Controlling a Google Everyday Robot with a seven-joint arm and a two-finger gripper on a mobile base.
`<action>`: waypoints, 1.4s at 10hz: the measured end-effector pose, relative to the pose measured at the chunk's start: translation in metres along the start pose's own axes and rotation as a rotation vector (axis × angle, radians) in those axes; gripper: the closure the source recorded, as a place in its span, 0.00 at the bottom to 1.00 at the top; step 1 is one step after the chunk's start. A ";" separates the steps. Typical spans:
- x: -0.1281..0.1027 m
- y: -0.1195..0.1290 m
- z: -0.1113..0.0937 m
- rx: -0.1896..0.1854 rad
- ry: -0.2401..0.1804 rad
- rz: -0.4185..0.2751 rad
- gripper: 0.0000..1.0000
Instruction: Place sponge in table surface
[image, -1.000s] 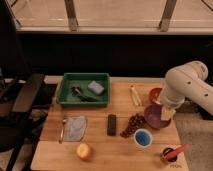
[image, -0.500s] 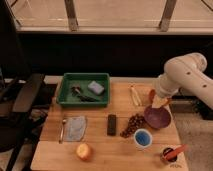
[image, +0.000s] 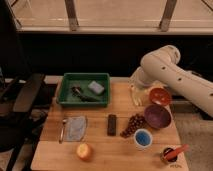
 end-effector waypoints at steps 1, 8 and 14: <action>0.000 0.000 0.000 0.000 0.001 0.000 0.35; -0.028 -0.008 0.028 -0.034 -0.065 -0.047 0.35; -0.162 -0.048 0.098 -0.051 -0.179 -0.159 0.35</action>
